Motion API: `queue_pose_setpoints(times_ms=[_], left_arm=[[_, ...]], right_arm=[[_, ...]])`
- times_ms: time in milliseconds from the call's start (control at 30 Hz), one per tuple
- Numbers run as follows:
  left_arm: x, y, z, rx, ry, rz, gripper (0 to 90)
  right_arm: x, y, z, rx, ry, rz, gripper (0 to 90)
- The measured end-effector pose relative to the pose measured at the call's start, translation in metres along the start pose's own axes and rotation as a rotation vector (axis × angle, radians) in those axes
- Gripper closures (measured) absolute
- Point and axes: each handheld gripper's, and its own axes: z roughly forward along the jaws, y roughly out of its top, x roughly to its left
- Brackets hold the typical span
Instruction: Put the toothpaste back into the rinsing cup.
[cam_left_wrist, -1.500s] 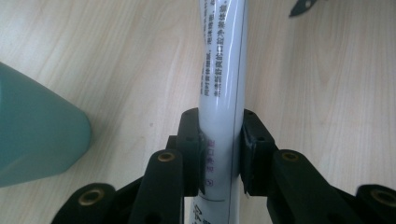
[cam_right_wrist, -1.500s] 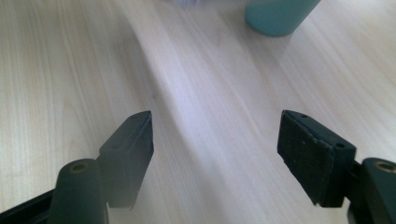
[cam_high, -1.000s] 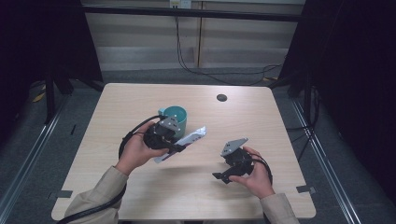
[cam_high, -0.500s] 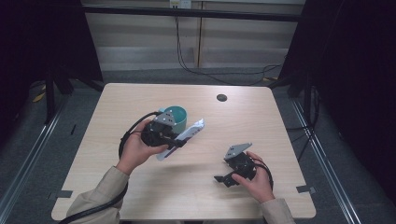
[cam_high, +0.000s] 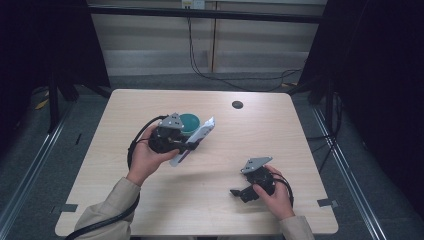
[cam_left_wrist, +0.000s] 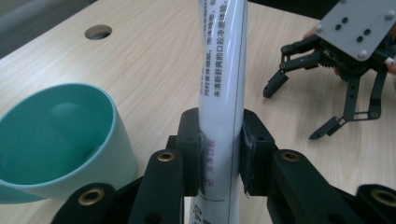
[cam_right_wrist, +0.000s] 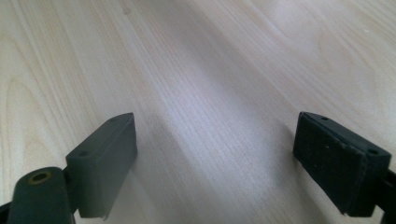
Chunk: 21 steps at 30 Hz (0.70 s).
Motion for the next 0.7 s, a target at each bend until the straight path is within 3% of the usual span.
queue_pose_setpoints(times_ms=[267,433,700], left_arm=[[0.008,0.001,-0.005,-0.074,0.045,-0.050,73.2],[0.012,0.003,-0.007,-0.105,0.059,-0.059,73.2],[0.015,0.009,-0.005,-0.156,0.077,-0.070,73.1]], right_arm=[[0.001,-0.006,0.000,-0.047,-0.009,0.010,12.2],[0.002,-0.009,0.002,-0.088,-0.023,0.024,11.2],[0.002,-0.009,0.002,-0.087,-0.023,0.023,11.2]])
